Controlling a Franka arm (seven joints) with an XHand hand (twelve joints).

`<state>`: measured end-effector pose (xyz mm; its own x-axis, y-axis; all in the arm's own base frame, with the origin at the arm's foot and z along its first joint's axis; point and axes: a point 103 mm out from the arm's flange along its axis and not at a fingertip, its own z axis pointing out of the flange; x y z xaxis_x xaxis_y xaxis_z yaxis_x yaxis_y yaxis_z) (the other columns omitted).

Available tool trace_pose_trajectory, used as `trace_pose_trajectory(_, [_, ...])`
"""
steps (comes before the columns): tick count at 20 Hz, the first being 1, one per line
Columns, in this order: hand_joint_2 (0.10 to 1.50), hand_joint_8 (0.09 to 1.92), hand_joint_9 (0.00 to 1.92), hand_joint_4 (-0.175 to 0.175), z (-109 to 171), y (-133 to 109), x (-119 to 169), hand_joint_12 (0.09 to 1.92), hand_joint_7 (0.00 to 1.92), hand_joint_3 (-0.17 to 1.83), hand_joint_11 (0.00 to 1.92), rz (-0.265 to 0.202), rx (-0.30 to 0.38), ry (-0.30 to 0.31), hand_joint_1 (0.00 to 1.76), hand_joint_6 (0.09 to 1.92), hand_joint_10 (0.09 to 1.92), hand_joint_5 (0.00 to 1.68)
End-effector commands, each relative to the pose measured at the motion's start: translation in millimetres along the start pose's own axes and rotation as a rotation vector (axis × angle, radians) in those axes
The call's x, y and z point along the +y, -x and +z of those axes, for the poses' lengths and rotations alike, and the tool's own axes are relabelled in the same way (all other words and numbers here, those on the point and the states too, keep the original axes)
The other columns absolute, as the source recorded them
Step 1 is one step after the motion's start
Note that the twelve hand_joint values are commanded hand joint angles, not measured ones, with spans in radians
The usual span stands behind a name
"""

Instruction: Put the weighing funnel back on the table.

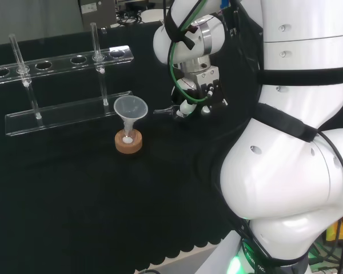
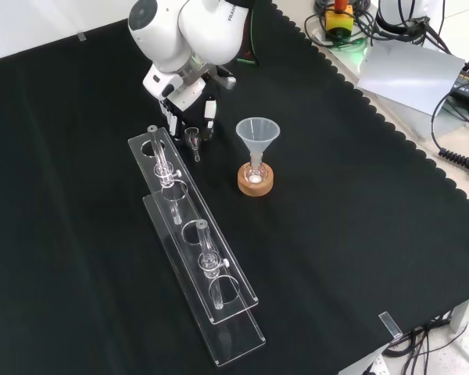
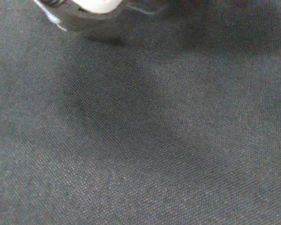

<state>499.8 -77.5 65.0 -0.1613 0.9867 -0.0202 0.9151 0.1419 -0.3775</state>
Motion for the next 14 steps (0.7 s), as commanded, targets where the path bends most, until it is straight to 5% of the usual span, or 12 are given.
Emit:
trace_pose_trajectory(1, [1.10, 0.58, 1.38, 0.092, -0.8, 2.5, -2.0, 0.85, 0.90, 0.00, 1.09, -0.001, 0.016, -0.014, 1.01, 0.98, 0.09, 0.88])
trace_pose_trajectory(3, [1.08, 0.63, 1.33, 0.015, -1.1, 3.0, -2.7, 0.90, 0.79, -0.03, 1.03, -0.002, 0.009, -0.025, 0.98, 0.85, 0.09, 0.76])
trace_pose_trajectory(5, [1.07, 0.64, 1.29, -0.013, -1.2, 3.4, -2.9, 0.92, 0.73, -0.04, 0.99, -0.001, 0.002, -0.038, 0.96, 0.79, 0.09, 0.69])
trace_pose_trajectory(14, [1.09, 0.67, 1.08, -0.049, -1.3, 3.9, -5.7, 1.11, 0.49, -0.17, 0.71, 0.000, -0.010, -0.081, 0.90, 0.51, 0.09, 0.41])
